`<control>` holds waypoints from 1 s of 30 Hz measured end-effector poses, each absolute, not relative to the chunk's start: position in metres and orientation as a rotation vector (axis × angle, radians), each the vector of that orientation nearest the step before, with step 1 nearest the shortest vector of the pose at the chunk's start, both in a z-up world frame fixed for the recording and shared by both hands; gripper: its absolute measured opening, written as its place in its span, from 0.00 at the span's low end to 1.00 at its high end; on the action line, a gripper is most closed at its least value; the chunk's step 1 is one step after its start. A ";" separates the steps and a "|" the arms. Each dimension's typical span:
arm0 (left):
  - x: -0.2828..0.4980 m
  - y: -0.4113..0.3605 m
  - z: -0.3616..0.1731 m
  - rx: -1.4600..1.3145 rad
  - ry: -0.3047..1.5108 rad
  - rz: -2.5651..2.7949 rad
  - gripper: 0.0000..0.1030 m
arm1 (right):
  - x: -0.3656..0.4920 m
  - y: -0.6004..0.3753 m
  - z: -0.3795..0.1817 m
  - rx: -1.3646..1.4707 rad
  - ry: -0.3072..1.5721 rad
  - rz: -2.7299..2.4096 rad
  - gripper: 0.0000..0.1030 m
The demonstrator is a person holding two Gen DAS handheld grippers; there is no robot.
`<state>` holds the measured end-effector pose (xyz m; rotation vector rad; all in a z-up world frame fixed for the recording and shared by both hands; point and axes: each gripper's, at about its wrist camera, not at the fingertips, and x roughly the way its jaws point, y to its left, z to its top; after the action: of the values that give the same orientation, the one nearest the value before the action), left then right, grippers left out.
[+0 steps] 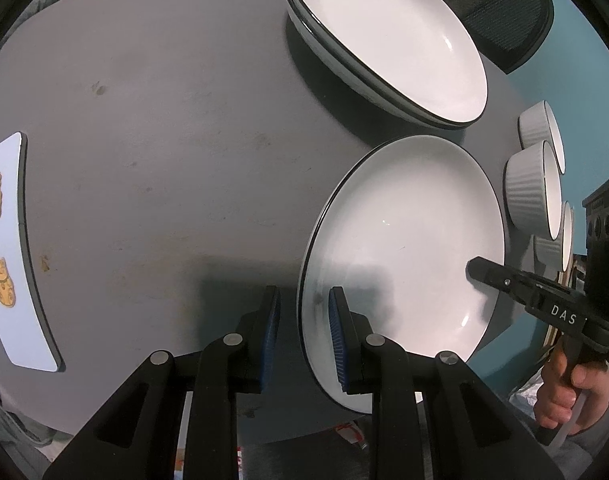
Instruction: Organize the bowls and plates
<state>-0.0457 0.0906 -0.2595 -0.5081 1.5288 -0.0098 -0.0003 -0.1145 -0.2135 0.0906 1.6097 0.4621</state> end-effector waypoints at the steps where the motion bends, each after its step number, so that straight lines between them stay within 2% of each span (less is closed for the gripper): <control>1: -0.045 0.090 -0.260 -0.507 1.532 -0.009 0.23 | 0.001 -0.115 -0.214 0.097 1.612 0.463 0.14; 9: -0.039 0.084 -0.263 -0.520 1.537 -0.014 0.23 | 0.006 -0.114 -0.214 0.078 1.601 0.495 0.14; 13: -0.037 0.083 -0.264 -0.524 1.536 -0.023 0.23 | 0.004 -0.108 -0.213 0.049 1.596 0.509 0.18; 30: -0.043 0.083 -0.244 -0.478 1.541 0.008 0.23 | 0.003 -0.094 -0.200 0.037 1.613 0.539 0.14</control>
<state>-0.0434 0.0826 -0.2438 -0.4778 1.5412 0.0077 0.0028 -0.0938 -0.1995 0.0374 1.6132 0.5388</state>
